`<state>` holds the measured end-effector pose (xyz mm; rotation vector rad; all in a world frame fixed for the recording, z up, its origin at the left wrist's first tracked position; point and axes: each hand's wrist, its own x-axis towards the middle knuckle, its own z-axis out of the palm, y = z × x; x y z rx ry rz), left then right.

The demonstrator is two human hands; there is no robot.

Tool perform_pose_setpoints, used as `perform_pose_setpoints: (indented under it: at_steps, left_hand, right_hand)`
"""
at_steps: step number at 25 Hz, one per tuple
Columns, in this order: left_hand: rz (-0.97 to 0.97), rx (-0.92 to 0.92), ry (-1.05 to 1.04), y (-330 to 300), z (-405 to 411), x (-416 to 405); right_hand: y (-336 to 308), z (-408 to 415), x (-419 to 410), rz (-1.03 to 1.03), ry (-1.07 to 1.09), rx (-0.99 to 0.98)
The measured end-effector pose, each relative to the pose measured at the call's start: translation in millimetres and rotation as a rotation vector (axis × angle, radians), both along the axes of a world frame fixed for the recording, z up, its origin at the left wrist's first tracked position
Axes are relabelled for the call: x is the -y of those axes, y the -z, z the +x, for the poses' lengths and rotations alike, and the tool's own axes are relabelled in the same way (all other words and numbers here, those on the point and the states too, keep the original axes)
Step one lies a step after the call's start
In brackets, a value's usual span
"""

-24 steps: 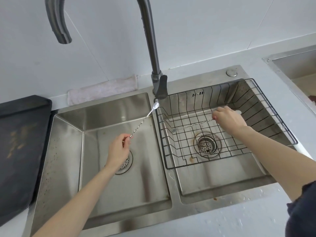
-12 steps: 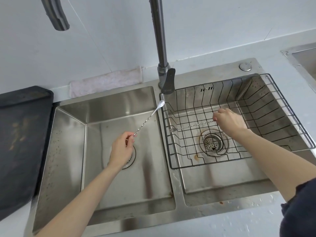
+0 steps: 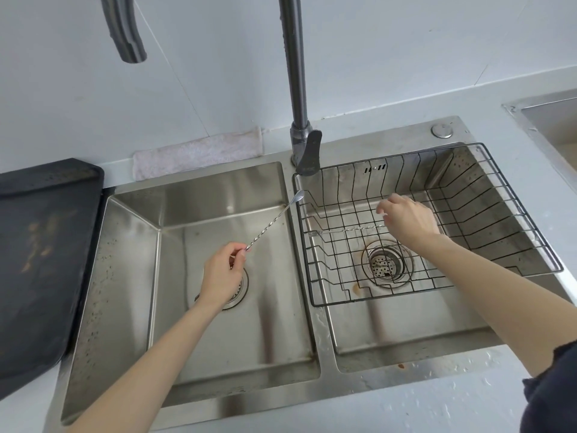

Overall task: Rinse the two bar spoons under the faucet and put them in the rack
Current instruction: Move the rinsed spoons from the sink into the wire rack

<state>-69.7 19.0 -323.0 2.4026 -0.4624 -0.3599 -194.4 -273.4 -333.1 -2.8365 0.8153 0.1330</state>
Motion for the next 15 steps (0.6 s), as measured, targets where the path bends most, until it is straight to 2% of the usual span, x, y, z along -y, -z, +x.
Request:
perform_pose_setpoints:
  at_steps: [5, 9, 11, 15]
  left_hand:
    - [-0.034, -0.008, 0.021, -11.4, -4.7, -0.4]
    - [-0.047, 0.011, 0.062, -24.3, -7.8, -1.6]
    - [-0.049, 0.014, 0.086, -30.2, -9.8, -1.2]
    - [-0.073, 0.018, 0.140, -41.6, -17.7, 2.0]
  right_hand:
    - [-35.8, 26.9, -43.5, 0.000, -0.144, 0.244]
    - [-56.0, 39.7, -86.2, -0.036, -0.379, 0.474]
    - [-56.2, 41.9, -103.8, -0.065, -0.485, 0.500]
    - [-56.5, 40.3, -126.9, -0.108, -0.579, 0.410]
